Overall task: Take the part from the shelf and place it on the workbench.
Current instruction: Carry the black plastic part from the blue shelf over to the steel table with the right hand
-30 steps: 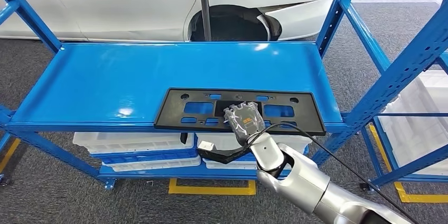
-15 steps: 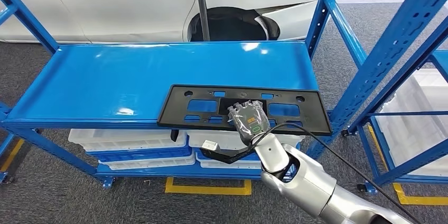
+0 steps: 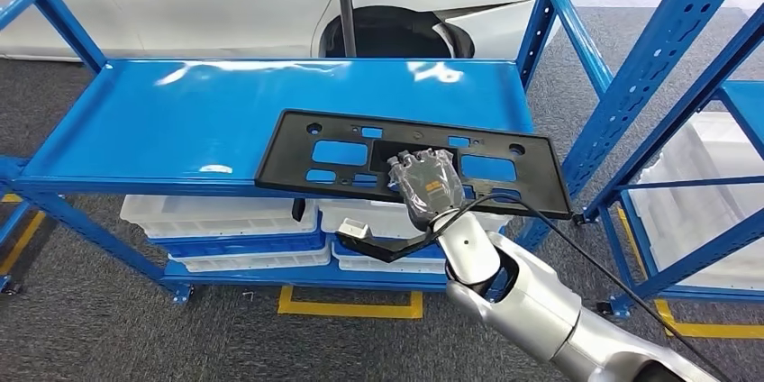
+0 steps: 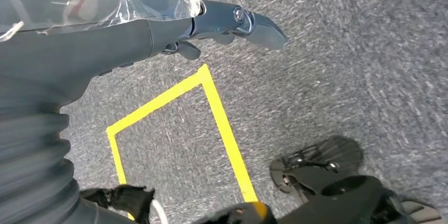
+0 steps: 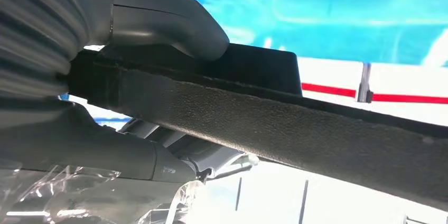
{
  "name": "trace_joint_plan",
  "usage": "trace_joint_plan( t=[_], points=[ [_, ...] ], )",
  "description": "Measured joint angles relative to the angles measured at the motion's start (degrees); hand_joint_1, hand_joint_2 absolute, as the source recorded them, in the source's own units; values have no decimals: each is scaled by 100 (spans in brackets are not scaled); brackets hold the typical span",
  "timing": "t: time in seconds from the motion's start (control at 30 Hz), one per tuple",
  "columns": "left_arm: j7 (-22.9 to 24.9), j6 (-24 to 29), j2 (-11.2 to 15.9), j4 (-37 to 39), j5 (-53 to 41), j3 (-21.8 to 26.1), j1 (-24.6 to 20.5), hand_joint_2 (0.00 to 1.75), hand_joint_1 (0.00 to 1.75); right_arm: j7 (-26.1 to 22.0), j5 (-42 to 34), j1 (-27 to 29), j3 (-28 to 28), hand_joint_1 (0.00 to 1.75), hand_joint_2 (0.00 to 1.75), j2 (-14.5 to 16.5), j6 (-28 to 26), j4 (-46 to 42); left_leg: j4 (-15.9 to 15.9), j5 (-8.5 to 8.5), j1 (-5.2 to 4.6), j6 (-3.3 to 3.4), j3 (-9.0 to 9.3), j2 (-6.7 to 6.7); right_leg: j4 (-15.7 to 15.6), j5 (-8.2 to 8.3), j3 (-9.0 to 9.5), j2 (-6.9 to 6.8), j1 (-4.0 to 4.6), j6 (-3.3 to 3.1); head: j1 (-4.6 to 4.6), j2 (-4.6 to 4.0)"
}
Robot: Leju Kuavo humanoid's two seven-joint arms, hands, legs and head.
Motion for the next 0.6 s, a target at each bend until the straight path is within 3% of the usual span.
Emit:
trace_joint_plan(
  t=[0.03, 0.07, 0.13, 0.17, 0.2, 0.23, 0.27, 0.33, 0.4, 0.5, 0.53, 0.6],
  points=[
    [0, -2, -3, 0, 1, 0, 0, 175, 0, 2, 2, -1, -4, 175, 175, -8, 10, -32, -25, 65, 15, 48, -35, 9, 85, -111, -49, -5, 0, 27, 3, 0],
    [-1, -2, -5, 0, 2, 0, 1, 175, 0, 3, 6, 0, -6, 175, 175, -16, 18, -60, -52, 134, 31, 86, -80, 18, 292, -322, -134, -10, 2, 46, 6, 0],
    [-2, -2, -9, 0, 4, 0, 4, 175, 0, 3, 14, 4, -7, 175, 175, -27, 36, -101, -54, 237, 35, 123, -187, 27, 1017, -880, -358, -23, -3, 64, 8, 0],
    [-2, -3, -13, 0, 4, 0, 7, 175, 0, 4, 19, 8, -5, 175, 175, -31, 41, -112, -51, 283, 34, 119, -250, 28, 1386, -1061, -446, -25, -2, 75, 8, 0],
    [-3, -4, -18, 0, 5, 0, 10, 175, 0, 4, 20, 14, -4, 175, 175, -36, 48, -116, -47, 327, 35, 114, -311, 30, 1615, -1118, -465, -27, -3, 83, 7, 0],
    [-5, -5, -22, 0, 9, 0, 13, 175, 0, 4, 21, 19, -3, 175, 175, -40, 54, -120, -42, 368, 36, 104, -367, 31, 1636, -1053, -383, -30, -4, 86, 9, 0],
    [-8, -5, -27, 0, 12, 0, 14, 175, 0, 4, 22, 22, -2, 175, 175, -43, 58, -128, -37, 406, 39, 92, -417, 30, 1441, -905, -193, -34, -7, 84, 9, 0],
    [-21, -5, -33, 0, 17, 1, 13, 175, 0, -1, 25, 16, -2, 175, 175, -45, 65, -167, -13, 463, 32, 50, -490, 28, 597, -647, 407, -40, -3, 61, 11, 0],
    [-39, -4, -35, 0, 17, 1, 7, 175, 0, -11, 27, 7, 1, 175, 175, -45, 74, -222, 8, 524, 18, -12, -537, 27, -25, -604, 783, -35, 22, 14, 7, 0],
    [-55, -3, -35, 1, 20, 1, 13, 175, 0, -21, 23, 7, 6, 175, 175, -48, 109, -268, 16, 597, 24, -116, -596, 22, -133, -561, 751, -42, 39, -102, 3, 0],
    [-57, -2, -34, 1, 22, 1, 20, 175, 0, -24, 22, 5, 7, 175, 175, -49, 120, -282, 95, 503, 33, -150, -646, 20, -138, -515, 709, -51, 31, -157, 2, 0],
    [-58, -1, -33, 2, 25, 0, 27, 175, 0, -31, 11, 3, 9, 175, 175, -49, 132, -314, 622, 38, 54, -213, -847, 18, -152, -408, 597, -67, 13, -247, -3, 0]
  ],
)
